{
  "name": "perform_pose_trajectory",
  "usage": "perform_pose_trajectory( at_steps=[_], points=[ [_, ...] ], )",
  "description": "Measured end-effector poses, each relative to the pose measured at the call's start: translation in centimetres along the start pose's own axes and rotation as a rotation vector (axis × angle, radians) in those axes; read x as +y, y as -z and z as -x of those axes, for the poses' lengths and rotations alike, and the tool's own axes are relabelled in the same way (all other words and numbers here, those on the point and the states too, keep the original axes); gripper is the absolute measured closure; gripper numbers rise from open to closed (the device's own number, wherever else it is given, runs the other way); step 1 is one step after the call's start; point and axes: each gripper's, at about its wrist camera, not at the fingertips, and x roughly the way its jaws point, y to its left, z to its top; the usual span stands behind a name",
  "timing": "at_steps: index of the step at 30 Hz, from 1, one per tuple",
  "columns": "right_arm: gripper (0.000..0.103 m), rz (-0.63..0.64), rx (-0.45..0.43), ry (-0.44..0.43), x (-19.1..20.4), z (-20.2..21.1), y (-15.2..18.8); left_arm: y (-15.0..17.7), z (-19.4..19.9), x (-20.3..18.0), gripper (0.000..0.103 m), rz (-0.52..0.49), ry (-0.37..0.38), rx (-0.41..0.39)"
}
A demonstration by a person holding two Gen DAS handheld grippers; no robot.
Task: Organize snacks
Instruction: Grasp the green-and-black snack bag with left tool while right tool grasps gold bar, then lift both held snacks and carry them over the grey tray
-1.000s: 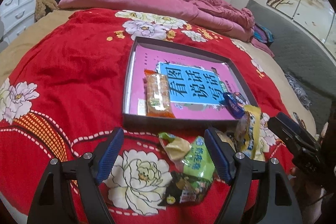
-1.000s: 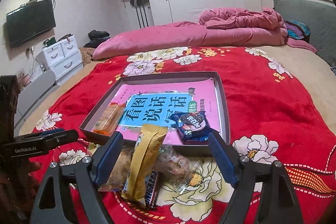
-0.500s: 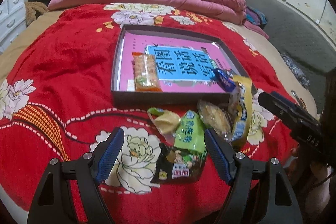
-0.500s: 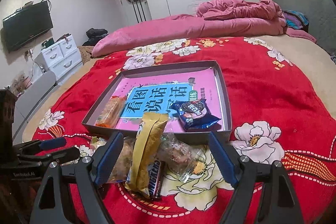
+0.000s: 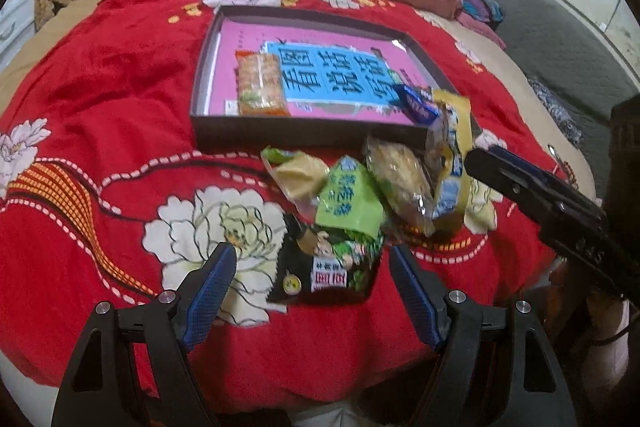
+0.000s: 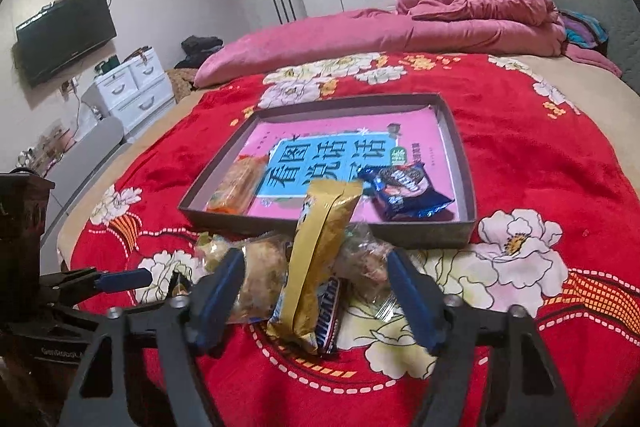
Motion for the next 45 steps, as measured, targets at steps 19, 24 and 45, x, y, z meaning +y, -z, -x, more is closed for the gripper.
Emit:
perform_pose_trajectory(
  at_steps=[19,24,45],
  points=[
    [0.074,-0.019,0.091,-0.055,0.3,-3.4,0.5,0.3,-2.9,-0.6,0.023,-0.043,-0.050,0.084],
    [0.076,-0.024,0.099,-0.046,0.0,-4.1,0.4,0.2,-3.4,-0.7,0.023,-0.044,-0.062,0.084],
    [0.082,0.005,0.020,-0.096,0.5,-2.1,-0.5,0.2,-2.4,-0.3,0.056,-0.018,-0.004,0.061]
  ],
)
